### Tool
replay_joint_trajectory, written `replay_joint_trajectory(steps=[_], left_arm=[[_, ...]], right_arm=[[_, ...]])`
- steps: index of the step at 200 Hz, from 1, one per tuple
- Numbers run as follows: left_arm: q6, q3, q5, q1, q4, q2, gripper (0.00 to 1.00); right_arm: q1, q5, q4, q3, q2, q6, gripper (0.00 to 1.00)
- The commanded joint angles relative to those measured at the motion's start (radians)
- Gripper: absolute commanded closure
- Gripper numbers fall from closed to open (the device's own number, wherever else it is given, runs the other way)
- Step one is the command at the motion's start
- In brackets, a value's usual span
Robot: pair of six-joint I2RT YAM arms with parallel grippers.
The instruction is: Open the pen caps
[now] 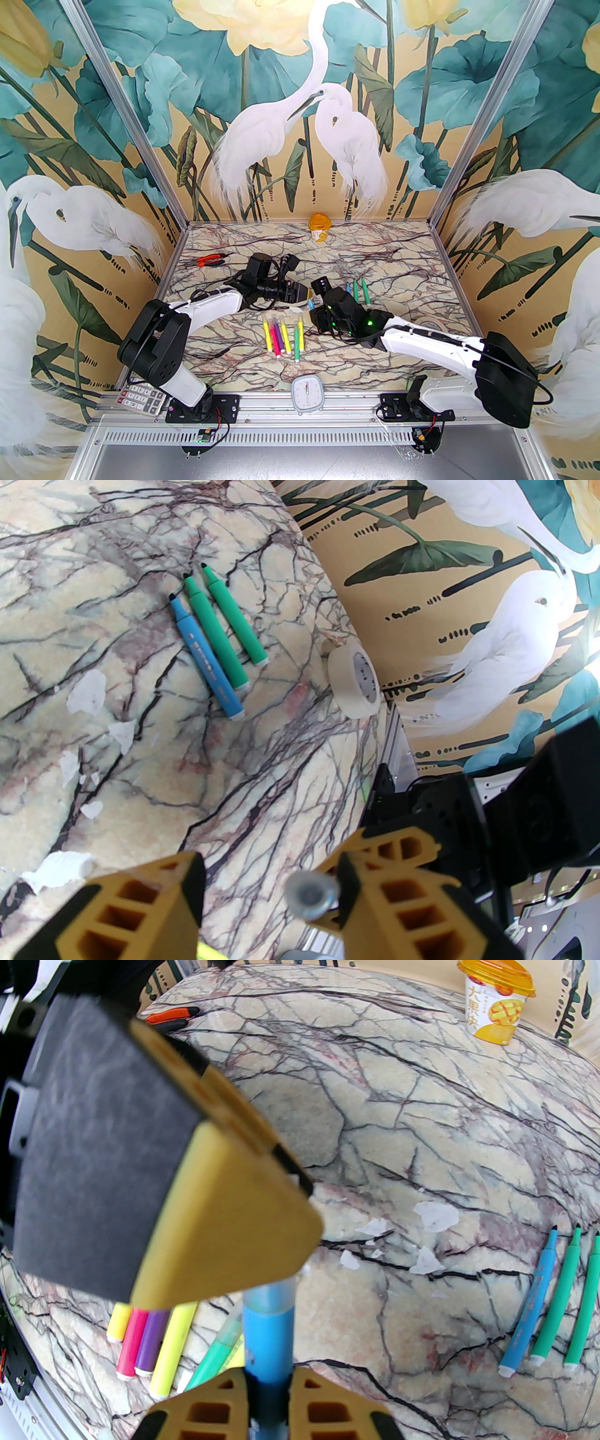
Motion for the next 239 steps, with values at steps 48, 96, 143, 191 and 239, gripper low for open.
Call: replay_joint_trajectory(steps=[48,96,143,191,239], left_arm=[[-0.016,0.044,0.060,-0.007,0.035,0.035,0.67],[-0.032,0.038,0.074,-0.007,0.053,0.040,0.74],[-0.040,0.039,0.078,-0.007,0.058,0.039,0.85],[-0.055,0.046,0.077,-0.007,0.051,0.040,0.91],[-0.079,0.059,0.091,-0.005,0.051,0.029,0.95]], right_arm=[[-0.001,0.004,0.025,0.032,0.020,-0.017,0.94],[-0.001,0.039,0.034,0.030,0.016,-0.012,0.94],[-0.002,0.062,0.036,0.032,0.021,-0.008,0.87],[-0.003,0.062,0.042,0.015,0.035,-0.005,0.59],[-0.003,0.053,0.064,0.003,0.069,-0.003,0.60]])
